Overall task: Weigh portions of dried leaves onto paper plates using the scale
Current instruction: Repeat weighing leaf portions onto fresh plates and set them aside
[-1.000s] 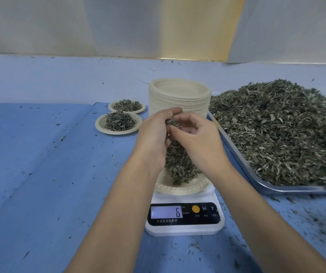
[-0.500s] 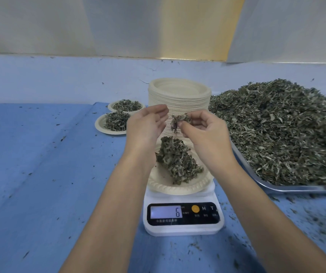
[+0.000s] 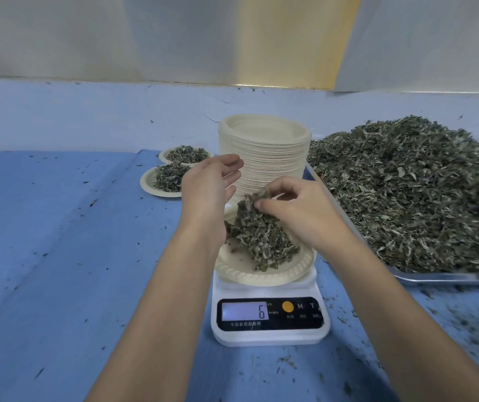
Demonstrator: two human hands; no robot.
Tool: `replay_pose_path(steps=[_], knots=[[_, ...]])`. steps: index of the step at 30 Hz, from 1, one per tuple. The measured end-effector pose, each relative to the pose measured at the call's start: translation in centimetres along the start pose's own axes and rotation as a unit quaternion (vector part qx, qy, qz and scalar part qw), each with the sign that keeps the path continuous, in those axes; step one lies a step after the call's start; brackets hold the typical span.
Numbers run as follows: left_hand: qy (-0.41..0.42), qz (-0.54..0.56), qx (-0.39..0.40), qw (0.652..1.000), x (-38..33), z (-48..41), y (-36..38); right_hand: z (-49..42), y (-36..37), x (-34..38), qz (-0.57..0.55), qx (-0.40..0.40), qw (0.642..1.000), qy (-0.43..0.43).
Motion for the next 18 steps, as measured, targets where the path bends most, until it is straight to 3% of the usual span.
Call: replay_pose_path(steps=[5,9,18], knots=[[-0.005,0.000,-0.005,1.000,0.1,0.0,-0.1,0.2,0.2,0.0,0.029,0.045,0.999,0.006],[-0.004,-0.001,-0.004,1.000,0.1,0.0,-0.2,0.5,-0.1,0.6,-0.034,0.051,0.998,0.020],[-0.003,0.003,-0.007,1.000,0.1,0.1,-0.1,0.3,-1.7,1.1,-0.167,-0.048,0.985,-0.016]])
Point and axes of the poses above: each hand's wrist, its own z-axis away from the middle knuckle, its own y-axis out of the palm, x = y × z, the point moved 9 cm from there along -z, towards the middle knuckle, and after that the axes turned 6 degrees about z, right-handed, at the moved point
